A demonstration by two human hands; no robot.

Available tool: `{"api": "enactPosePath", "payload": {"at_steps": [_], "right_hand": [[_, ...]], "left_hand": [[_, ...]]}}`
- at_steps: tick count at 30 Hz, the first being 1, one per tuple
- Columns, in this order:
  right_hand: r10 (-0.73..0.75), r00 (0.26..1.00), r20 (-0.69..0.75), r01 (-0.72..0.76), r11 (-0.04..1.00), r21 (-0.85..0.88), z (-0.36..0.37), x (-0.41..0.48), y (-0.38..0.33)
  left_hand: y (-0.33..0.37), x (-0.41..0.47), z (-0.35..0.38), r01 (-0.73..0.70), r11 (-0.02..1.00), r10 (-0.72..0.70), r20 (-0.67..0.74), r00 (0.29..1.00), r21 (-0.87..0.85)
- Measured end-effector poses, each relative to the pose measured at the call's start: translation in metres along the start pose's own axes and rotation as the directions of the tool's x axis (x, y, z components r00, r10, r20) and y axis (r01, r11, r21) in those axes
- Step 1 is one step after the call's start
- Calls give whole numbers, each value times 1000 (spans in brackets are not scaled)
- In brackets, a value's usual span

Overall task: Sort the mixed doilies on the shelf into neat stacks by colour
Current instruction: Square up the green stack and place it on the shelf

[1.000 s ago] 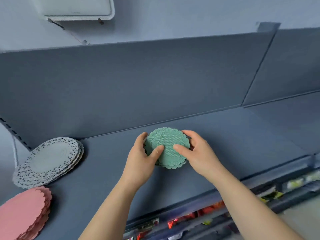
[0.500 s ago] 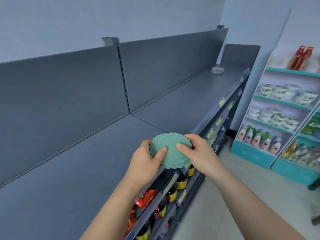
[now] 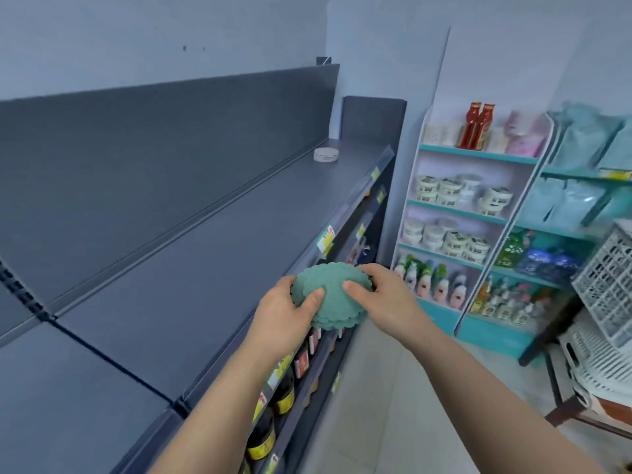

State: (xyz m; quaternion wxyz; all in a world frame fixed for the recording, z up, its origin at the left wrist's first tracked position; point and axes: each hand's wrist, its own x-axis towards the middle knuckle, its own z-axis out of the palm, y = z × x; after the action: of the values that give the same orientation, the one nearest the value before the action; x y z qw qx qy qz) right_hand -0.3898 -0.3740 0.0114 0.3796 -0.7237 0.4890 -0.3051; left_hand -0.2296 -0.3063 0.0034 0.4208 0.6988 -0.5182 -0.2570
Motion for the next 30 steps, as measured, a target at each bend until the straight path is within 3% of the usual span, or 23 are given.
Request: {"api": "enactPosePath", "payload": {"at_steps": [17,30], "right_hand": [[77,986,-144,-79,997,-3,-117,314,77],[-56,997,54,57,998,-9,-174,555,154]], "left_hand": [[61,341,121,-82,996,86,153,985,-32],[77,541,218,33,999,-33,-36,999,-21]]}}
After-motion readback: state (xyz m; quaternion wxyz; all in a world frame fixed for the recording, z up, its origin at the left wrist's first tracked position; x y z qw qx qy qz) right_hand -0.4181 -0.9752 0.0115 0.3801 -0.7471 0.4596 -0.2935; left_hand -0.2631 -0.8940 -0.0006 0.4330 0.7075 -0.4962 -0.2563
